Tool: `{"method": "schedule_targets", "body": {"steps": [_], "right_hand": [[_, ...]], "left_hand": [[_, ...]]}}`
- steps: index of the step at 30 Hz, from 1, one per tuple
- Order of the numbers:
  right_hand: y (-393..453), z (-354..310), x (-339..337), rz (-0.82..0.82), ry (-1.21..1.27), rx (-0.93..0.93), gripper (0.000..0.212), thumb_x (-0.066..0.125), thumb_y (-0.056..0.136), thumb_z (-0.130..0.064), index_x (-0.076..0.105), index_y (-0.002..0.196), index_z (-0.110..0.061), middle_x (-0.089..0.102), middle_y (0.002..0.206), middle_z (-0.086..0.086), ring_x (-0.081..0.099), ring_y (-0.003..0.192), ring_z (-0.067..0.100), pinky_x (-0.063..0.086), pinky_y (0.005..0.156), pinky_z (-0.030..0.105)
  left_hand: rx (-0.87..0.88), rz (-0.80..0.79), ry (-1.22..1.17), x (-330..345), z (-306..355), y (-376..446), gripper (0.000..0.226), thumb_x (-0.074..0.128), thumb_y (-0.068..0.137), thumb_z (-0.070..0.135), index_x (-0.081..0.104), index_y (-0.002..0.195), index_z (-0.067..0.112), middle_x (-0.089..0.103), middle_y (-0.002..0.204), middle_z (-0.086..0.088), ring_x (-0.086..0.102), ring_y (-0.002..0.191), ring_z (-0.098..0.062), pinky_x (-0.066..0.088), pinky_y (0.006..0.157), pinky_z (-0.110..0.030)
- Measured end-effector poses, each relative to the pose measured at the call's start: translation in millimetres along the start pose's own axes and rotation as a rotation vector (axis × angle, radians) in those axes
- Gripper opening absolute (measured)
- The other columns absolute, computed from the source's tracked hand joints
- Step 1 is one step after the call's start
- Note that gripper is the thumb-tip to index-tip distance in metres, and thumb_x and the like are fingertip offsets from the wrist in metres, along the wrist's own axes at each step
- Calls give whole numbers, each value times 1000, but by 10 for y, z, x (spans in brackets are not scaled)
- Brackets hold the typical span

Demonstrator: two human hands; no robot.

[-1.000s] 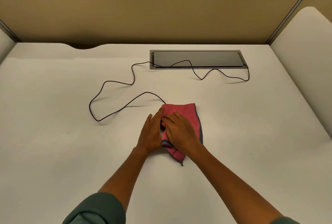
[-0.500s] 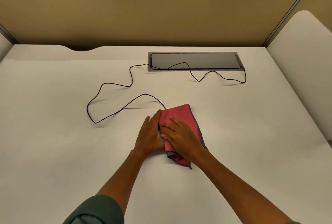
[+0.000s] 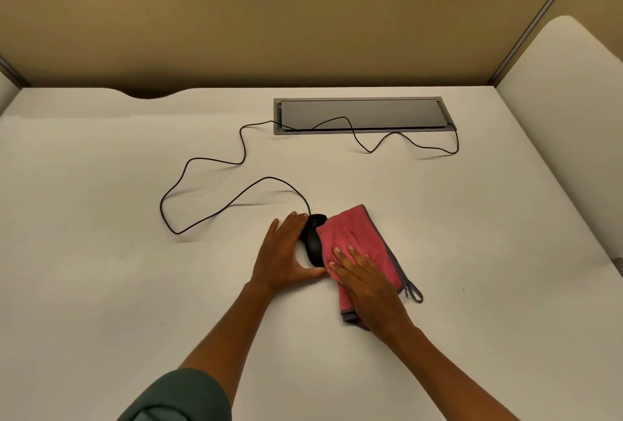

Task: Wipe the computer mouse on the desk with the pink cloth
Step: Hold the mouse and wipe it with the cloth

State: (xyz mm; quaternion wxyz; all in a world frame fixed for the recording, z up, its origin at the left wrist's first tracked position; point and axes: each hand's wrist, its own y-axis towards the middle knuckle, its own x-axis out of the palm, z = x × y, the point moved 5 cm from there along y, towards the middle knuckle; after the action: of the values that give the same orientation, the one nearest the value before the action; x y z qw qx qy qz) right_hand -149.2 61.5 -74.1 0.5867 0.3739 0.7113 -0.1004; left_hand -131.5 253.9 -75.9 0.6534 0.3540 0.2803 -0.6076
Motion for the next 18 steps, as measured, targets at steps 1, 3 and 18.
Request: {"method": "schedule_targets", "body": {"steps": [1,3,18], "right_hand": [[9,-6,-14,4,9,24,42,31,105,-27,52,135,-7,48,144,12,39,137,30,28,114,45],[63,-11,-17,9,4,66,43,29,105,-23,55,132,-4,51,141,13,44,134,29,31,113,41],[1178,144,-170,-297,156,377,43,46,101,-15,44,143,-11,46,147,8,45,133,27,34,111,32]], "left_hand": [[2,3,0,0,5,-1,120,62,55,85,37,147,12,40,152,5,26,145,-8,14,122,-40],[6,9,11,-3,12,-7,121,60,55,86,37,147,11,39,152,4,26,146,-10,13,122,-39],[-7,3,5,-13,-8,7,119,60,54,87,38,146,14,41,151,8,25,146,-8,13,122,-40]]}}
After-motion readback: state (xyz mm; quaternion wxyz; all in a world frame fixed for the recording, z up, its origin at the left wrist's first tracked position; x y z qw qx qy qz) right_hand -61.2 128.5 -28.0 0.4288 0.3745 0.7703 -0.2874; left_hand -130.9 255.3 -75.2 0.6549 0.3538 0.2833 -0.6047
